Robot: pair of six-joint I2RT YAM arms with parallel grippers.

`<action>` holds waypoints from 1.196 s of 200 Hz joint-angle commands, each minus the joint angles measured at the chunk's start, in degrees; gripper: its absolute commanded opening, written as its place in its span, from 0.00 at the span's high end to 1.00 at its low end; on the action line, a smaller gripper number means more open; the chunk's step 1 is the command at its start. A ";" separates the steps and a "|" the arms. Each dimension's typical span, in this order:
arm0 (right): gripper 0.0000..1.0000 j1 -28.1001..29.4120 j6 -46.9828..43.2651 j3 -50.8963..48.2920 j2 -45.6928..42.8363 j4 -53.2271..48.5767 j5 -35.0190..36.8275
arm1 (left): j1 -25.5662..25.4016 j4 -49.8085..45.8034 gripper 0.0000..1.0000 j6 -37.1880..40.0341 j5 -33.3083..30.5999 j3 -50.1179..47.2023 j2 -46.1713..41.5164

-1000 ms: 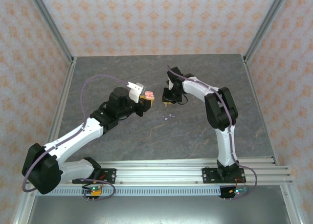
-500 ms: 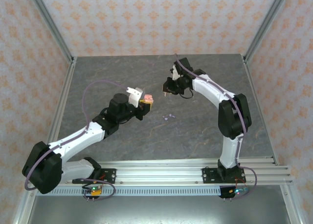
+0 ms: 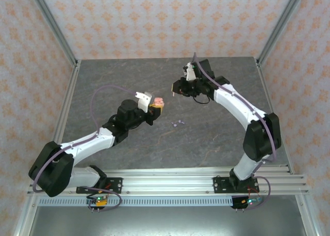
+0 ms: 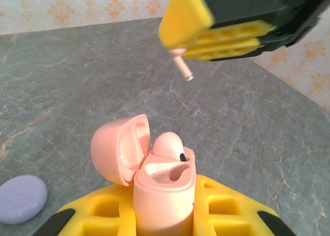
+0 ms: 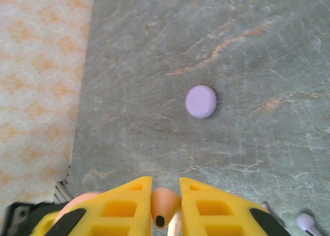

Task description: Insert wireless bluetooth earbuds into charging case

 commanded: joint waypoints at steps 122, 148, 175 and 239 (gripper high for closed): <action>0.82 6.40 -4.63 -4.08 -12.17 9.00 3.32 | -0.22 14.67 0.87 -7.97 7.37 3.92 5.75; 0.82 7.49 -5.28 -4.16 -12.10 8.93 4.90 | -0.18 15.34 0.87 -8.81 7.94 4.33 5.88; 0.82 7.93 -5.53 -4.21 -11.87 8.84 5.53 | -0.19 15.69 0.87 -9.18 8.19 4.57 5.63; 0.82 7.97 -5.61 -4.06 -10.98 8.92 5.35 | -0.28 15.84 0.87 -9.56 9.30 4.57 4.76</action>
